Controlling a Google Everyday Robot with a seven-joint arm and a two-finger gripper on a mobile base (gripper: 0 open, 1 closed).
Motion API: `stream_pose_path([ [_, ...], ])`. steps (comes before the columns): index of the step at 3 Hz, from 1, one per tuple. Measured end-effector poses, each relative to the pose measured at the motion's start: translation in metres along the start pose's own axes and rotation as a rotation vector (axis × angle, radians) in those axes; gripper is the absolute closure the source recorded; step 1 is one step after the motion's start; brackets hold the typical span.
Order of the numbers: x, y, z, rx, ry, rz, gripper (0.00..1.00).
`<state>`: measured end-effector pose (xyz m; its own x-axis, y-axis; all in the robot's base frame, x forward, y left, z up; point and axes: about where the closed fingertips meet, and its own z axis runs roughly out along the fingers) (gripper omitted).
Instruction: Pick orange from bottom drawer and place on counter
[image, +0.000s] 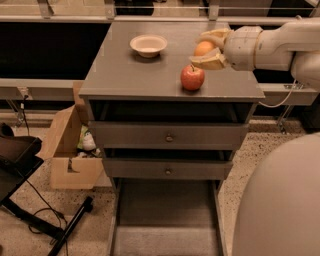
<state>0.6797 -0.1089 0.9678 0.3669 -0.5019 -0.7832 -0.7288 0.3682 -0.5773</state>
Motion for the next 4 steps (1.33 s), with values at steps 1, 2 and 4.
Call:
stream_pose_path([
  [1,-0.007,-0.008,0.045,0.005,-0.019,-0.082,1.0],
  [2,-0.013,-0.006,0.119,-0.033,-0.038,-0.153,1.0],
  [4,-0.003,0.013,0.259,-0.132,0.07,-0.191,1.0],
])
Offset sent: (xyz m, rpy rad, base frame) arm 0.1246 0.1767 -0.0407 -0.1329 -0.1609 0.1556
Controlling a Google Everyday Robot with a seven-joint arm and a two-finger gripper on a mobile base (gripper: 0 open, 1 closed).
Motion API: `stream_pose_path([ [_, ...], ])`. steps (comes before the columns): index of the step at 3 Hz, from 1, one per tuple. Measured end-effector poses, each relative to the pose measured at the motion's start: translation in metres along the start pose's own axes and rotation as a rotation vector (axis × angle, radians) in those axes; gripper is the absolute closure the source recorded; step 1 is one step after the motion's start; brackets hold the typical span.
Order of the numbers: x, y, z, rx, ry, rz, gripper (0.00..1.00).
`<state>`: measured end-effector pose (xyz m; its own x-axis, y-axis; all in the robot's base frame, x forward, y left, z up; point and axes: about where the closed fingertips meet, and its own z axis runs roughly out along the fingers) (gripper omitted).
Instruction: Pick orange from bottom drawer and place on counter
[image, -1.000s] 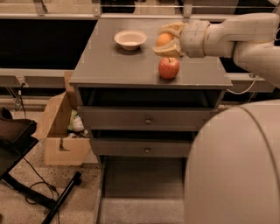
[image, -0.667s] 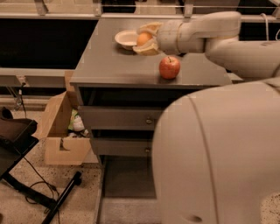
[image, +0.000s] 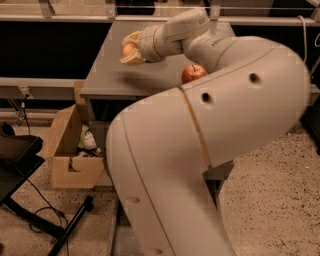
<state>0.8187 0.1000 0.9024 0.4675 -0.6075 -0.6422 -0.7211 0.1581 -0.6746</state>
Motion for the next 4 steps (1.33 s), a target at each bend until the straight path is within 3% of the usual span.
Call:
stream_pose_path([
  [1,0.029,0.01,0.052,-0.056,0.022,0.088,1.0],
  [2,0.044,0.023,0.082,-0.093,0.034,0.12,0.85],
  [4,0.041,0.022,0.083,-0.095,0.032,0.115,0.38],
])
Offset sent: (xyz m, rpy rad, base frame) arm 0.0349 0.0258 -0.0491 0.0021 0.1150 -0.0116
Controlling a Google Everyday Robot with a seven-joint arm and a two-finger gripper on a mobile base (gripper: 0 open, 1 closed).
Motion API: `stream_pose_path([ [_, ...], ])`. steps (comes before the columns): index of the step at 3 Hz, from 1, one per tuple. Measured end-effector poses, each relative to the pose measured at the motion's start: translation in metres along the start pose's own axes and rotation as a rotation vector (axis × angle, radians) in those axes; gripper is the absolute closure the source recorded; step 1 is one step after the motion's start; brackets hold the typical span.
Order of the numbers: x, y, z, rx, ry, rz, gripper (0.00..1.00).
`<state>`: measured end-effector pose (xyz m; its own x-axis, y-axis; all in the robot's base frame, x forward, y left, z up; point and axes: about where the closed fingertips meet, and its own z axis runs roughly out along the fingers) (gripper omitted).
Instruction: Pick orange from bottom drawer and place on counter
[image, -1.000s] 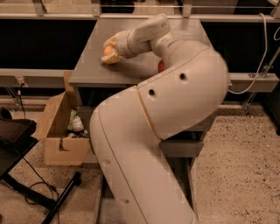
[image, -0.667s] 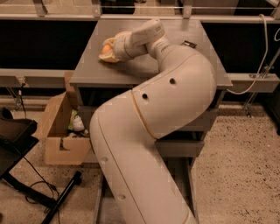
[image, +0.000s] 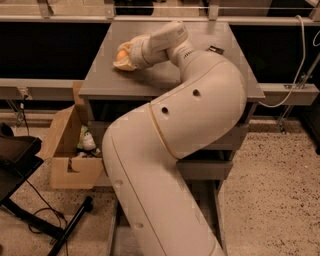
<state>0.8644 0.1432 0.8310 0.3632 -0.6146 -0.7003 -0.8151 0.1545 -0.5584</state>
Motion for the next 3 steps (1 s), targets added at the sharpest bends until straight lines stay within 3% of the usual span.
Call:
stream_pose_path([
  [1,-0.0023,-0.0018,-0.0014,0.0,0.0,0.0,0.08],
  [2,-0.0091,-0.0072,-0.0057,0.0,0.0,0.0,0.0],
  [3,-0.0094,-0.0074,-0.0059,0.0,0.0,0.0,0.0],
])
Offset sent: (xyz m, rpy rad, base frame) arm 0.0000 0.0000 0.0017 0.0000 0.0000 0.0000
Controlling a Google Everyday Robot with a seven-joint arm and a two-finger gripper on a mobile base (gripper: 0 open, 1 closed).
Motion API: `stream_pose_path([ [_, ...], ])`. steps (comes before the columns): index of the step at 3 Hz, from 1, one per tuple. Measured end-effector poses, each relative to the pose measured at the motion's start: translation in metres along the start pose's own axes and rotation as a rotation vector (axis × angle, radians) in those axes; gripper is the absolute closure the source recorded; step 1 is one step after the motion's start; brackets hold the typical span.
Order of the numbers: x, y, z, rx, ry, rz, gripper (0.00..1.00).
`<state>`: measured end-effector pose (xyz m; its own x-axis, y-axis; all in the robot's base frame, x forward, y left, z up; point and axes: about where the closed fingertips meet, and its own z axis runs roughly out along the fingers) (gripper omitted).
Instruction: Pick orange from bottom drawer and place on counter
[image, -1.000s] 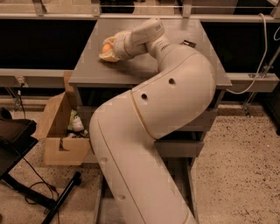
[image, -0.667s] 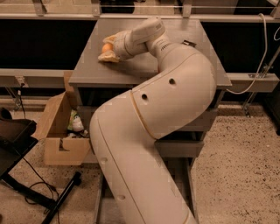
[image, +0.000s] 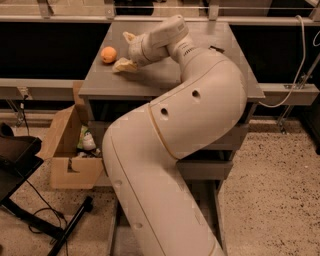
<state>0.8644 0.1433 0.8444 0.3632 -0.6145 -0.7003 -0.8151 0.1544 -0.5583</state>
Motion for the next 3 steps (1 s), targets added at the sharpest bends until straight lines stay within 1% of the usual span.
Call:
stream_pose_path([
  [2,-0.0004,-0.0003,-0.0003,0.0,0.0,0.0,0.0],
  [3,-0.0006,-0.0005,-0.0004,0.0,0.0,0.0,0.18],
])
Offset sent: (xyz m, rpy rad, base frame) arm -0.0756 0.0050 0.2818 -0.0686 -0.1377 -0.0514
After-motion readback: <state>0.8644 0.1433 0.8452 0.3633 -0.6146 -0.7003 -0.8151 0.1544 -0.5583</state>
